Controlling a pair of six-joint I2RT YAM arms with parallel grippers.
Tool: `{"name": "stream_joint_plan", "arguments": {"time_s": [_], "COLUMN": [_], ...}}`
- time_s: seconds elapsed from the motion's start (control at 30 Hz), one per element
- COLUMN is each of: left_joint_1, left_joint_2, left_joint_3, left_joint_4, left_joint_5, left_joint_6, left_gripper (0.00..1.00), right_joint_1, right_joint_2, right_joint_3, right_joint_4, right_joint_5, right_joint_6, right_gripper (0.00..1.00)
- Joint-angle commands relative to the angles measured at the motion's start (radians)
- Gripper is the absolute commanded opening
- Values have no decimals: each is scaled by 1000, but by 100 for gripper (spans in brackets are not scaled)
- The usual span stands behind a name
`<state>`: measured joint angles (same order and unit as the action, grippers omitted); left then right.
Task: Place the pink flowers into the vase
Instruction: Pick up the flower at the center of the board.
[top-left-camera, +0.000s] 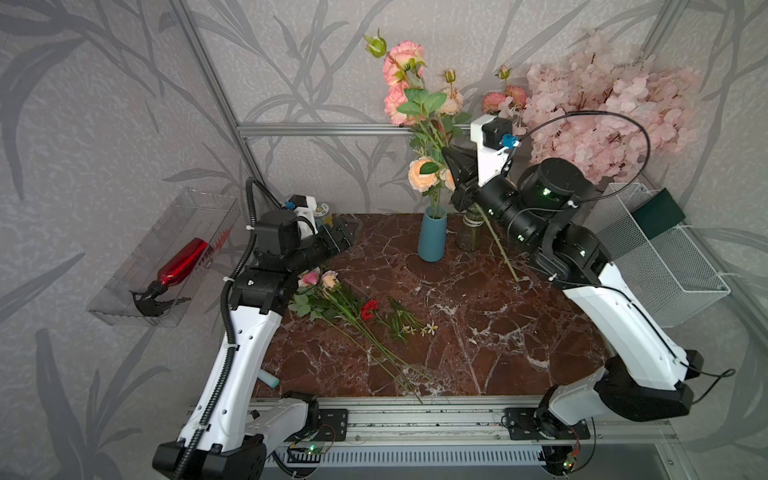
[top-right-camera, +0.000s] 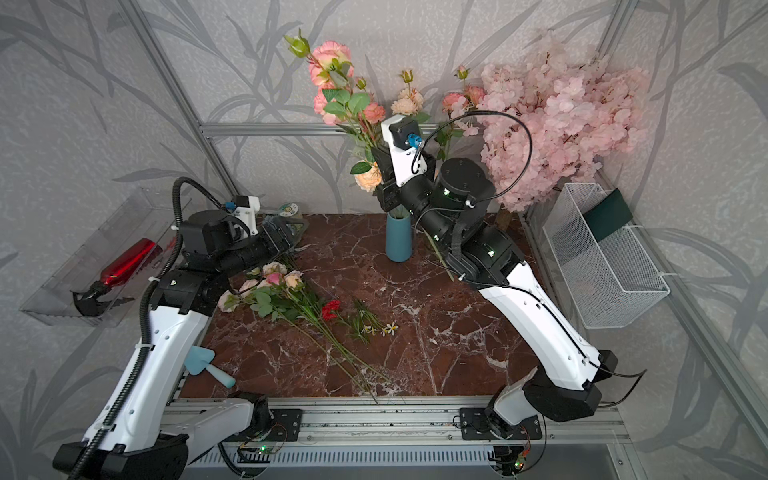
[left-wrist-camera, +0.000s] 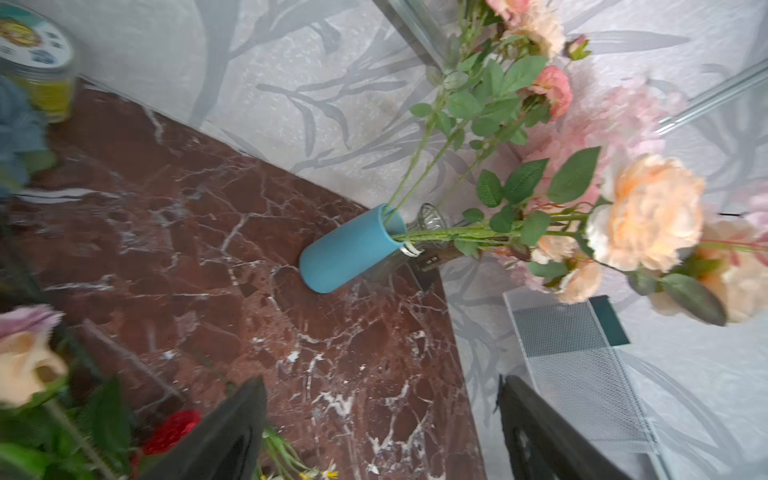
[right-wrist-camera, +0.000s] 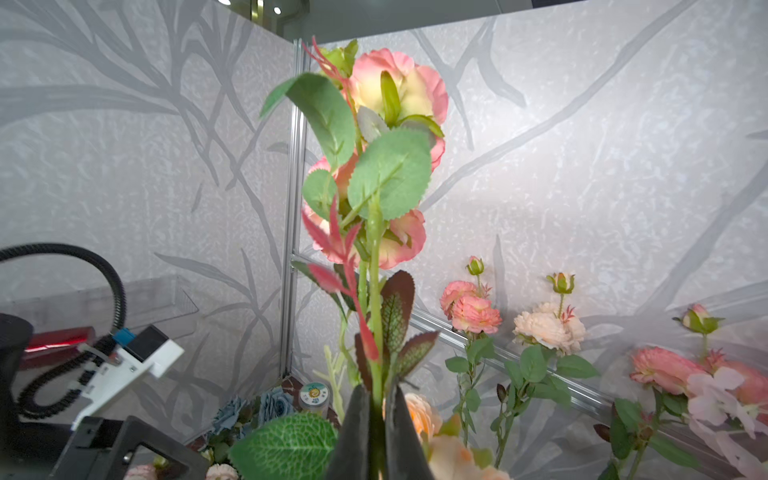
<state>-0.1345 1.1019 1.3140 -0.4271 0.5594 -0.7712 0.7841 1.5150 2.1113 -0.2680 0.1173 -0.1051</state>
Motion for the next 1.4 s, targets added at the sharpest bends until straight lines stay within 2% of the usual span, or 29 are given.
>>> {"name": "stream_joint_plan", "arguments": {"time_s": [0.0,0.07,0.1,0.17,0.23,0.33,0.43,0.5,0.63,0.77,0.93,1.17,1.37], "left_joint_1": [-3,-14,-19,-33,-50,-79,-119,-140,-157,-159,-162,-209,-287], "left_joint_2": [24,40,42,38,22,9,13,18,33,43,50,99,140], "left_joint_3": [-78,-116,-116,-95,-65,-5,36,50,60,64,59,38,44], "left_joint_4": [457,727,796,812,794,745,758,754,687,549,453,752,882], "left_joint_5": [353,447,476,513,533,548,547,531,503,448,381,420,437], "left_joint_6": [-281,-454,-495,-513,-509,-484,-497,-493,-426,-322,-249,-448,-533], "left_gripper": [87,85,84,80,74,71,67,58,42,36,37,40,43], "right_joint_1": [-63,-108,-126,-144,-173,-189,-189,-190,-181,-175,-166,-131,-93], "right_joint_2": [79,181,248,330,366,338,236,197,154,136,119,72,10], "right_joint_3": [181,399,515,686,743,645,378,243,142,94,77,-63,-182], "right_joint_4": [-152,-318,-394,-499,-519,-458,-246,-102,39,107,142,288,386], "right_joint_5": [-187,-311,-371,-440,-541,-627,-686,-713,-748,-754,-754,-716,-608], "right_joint_6": [195,298,336,397,478,578,678,753,866,906,927,973,941], "right_gripper": [0,0,0,0,0,0,0,0,0,0,0,0,0]}}
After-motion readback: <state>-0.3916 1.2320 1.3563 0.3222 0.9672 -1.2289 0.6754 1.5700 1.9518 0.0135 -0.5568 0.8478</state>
